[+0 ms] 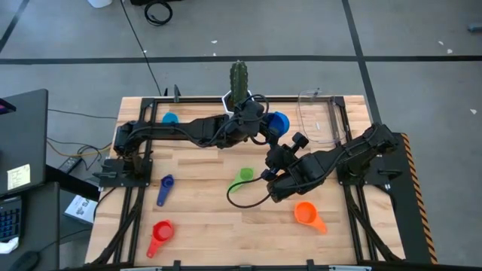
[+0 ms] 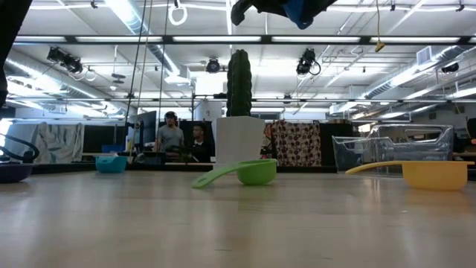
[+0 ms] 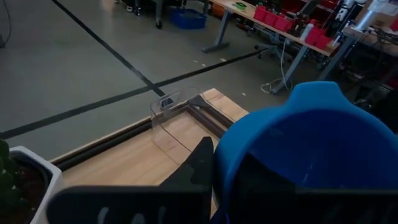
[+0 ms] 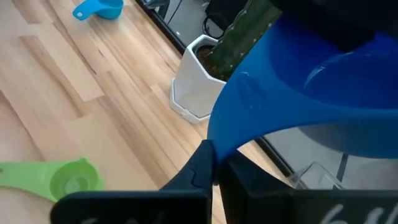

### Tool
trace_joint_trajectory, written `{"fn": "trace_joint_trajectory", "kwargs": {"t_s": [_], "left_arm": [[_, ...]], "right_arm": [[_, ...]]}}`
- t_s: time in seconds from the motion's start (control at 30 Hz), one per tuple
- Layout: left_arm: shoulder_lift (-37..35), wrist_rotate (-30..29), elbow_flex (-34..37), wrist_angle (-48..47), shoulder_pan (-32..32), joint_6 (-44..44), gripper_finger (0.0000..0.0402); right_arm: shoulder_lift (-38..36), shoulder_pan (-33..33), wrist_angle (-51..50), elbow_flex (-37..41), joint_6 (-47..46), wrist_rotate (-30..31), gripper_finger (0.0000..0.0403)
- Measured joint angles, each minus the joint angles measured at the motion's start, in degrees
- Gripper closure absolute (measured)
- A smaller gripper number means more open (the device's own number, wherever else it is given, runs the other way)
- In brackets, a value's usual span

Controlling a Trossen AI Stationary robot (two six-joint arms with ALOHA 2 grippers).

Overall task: Nest measuring cups in basket
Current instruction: Stack the blue measuring cup on top of the orange measuring cup

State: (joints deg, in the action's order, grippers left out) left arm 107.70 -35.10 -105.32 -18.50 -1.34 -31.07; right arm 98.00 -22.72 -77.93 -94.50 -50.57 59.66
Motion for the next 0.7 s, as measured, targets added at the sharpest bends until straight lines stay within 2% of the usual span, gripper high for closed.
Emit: {"fn": "trace_joint_trajectory", "kwargs": {"t_s": [0.23,0.5,0.7], "left_arm": [[0.00,0.05,0.00,0.07,-0.02,0.96,0.0381],[0.00,0.32,0.00,0.52,-0.02,3.89,0.0312],[0.00,0.18,0.00,0.42,-0.02,4.50,0.0291]], "right_arm": [[0.00,0.00,0.16,0.00,2.73,-0.36,0.0390],[0.03,-0.02,0.32,0.00,5.07,-0.14,0.0390],[0.04,0.00,0.19,0.00,6.02,-0.43,0.0390]]}}
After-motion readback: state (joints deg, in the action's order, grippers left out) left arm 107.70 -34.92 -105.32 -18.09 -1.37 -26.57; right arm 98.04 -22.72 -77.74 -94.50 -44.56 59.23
